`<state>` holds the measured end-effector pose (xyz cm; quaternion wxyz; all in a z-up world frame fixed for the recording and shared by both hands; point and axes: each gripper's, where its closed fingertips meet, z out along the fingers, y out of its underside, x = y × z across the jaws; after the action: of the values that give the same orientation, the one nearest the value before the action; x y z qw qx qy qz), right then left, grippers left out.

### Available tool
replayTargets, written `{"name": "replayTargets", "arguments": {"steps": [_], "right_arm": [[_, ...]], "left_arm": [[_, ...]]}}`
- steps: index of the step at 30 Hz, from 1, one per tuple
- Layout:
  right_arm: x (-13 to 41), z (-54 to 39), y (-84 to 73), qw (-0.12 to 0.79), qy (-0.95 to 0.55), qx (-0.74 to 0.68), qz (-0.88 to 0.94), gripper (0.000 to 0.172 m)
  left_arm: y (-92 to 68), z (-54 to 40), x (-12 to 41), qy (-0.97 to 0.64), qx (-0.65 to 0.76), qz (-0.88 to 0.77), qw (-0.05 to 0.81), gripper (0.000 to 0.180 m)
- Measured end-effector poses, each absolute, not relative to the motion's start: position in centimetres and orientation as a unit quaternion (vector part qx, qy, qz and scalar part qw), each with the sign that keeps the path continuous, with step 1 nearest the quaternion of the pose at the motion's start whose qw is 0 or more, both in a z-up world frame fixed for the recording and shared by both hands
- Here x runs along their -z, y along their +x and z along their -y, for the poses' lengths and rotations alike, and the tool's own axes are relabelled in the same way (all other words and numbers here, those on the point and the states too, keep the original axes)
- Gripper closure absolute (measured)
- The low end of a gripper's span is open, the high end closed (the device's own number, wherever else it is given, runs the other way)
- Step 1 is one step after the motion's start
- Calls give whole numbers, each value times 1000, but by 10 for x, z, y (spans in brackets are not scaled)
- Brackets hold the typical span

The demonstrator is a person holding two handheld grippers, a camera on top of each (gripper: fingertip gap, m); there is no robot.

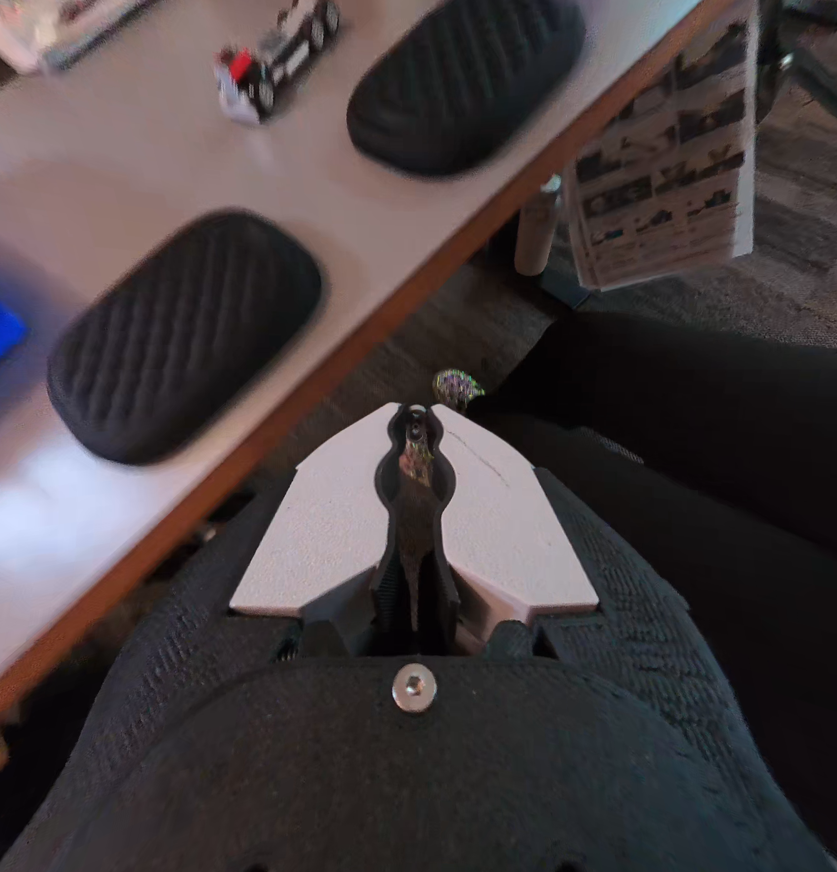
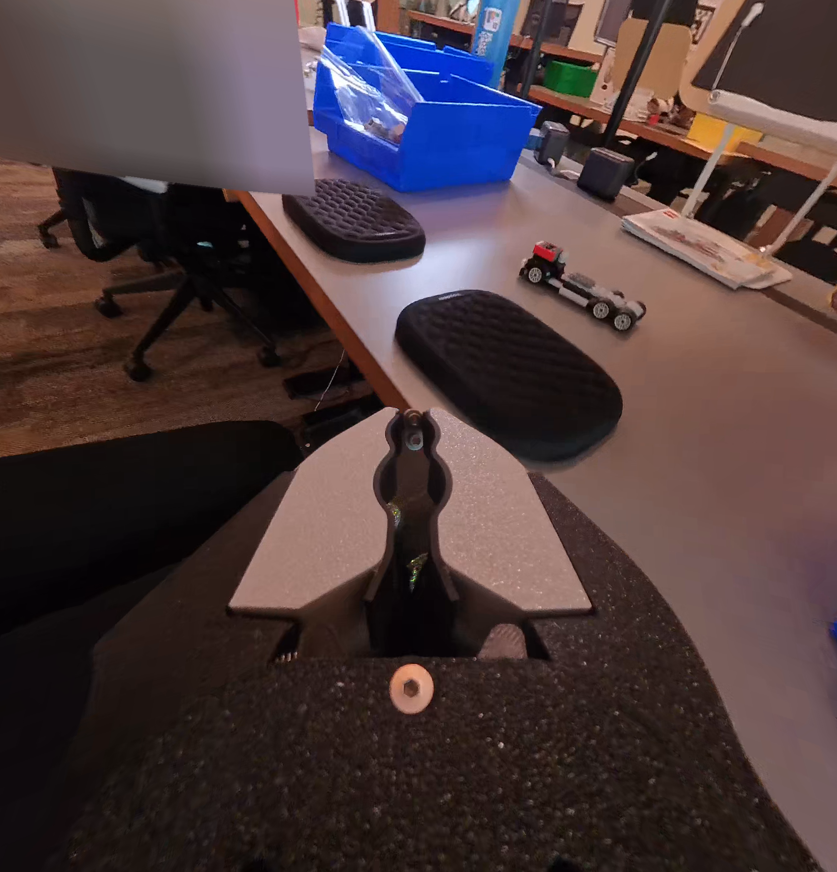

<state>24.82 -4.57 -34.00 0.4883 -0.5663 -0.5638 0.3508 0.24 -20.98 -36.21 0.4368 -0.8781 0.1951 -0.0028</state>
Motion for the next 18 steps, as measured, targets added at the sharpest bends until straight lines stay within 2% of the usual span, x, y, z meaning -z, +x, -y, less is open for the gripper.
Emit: {"name": "replayTargets", "arguments": {"steps": [5, 10, 15, 18], "right_arm": [[322, 27, 216, 492, -536, -330, 601, 164], [293, 43, 217, 504, -533, -340, 588, 164], [280, 49, 216, 548, -521, -307, 578, 164], [289, 48, 206, 553, -530, -310, 563, 164]], "left_arm": [[16, 144, 323, -845, -12, -275, 458, 172], [16, 137, 288, -831, -30, -285, 476, 172], [2, 142, 277, -813, -61, -304, 492, 172], [-8, 137, 288, -812, -58, -310, 490, 172]]}}
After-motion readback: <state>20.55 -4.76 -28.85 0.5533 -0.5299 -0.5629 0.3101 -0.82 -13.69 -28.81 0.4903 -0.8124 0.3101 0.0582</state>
